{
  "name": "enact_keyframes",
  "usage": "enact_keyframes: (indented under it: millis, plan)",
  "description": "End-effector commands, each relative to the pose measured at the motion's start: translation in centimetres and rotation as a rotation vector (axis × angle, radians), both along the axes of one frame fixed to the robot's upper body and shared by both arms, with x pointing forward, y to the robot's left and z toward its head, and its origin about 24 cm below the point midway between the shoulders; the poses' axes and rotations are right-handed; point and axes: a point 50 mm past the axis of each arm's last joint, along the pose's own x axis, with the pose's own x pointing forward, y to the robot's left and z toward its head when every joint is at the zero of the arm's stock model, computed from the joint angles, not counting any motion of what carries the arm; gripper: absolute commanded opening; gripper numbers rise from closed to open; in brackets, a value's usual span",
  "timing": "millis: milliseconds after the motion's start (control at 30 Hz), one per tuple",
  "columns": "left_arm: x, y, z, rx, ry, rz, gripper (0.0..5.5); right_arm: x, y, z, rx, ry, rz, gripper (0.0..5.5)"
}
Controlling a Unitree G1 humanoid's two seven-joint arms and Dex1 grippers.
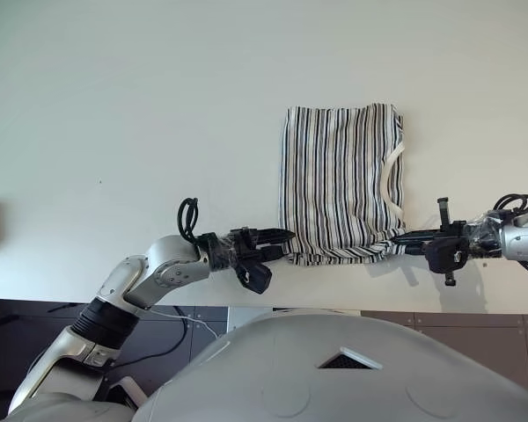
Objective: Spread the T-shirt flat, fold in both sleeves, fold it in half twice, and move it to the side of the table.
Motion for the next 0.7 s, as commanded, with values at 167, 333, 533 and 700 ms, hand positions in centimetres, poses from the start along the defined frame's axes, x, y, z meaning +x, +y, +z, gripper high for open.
enact_keyframes:
  millis: [167,333,533,700]
  plan:
    - [-0.9,1.0,-2.5,0.145,0.095,-0.023,1.17,0.0,0.4,-0.4,0.025,0.002,0.000,0.10]
    - [-0.7,1.5,-2.3,0.141,0.112,-0.023,0.69,-0.3,0.6,-0.6,0.041,0.000,-0.015,0.10]
    - [-1.3,2.6,-1.4,0.110,0.178,0.014,0.15,-0.3,1.4,-0.5,0.124,0.040,-0.082,0.10]
    - [-0.9,3.0,2.0,-0.172,0.325,0.254,0.10,-1.6,1.9,1.7,0.277,0.286,-0.238,0.10]
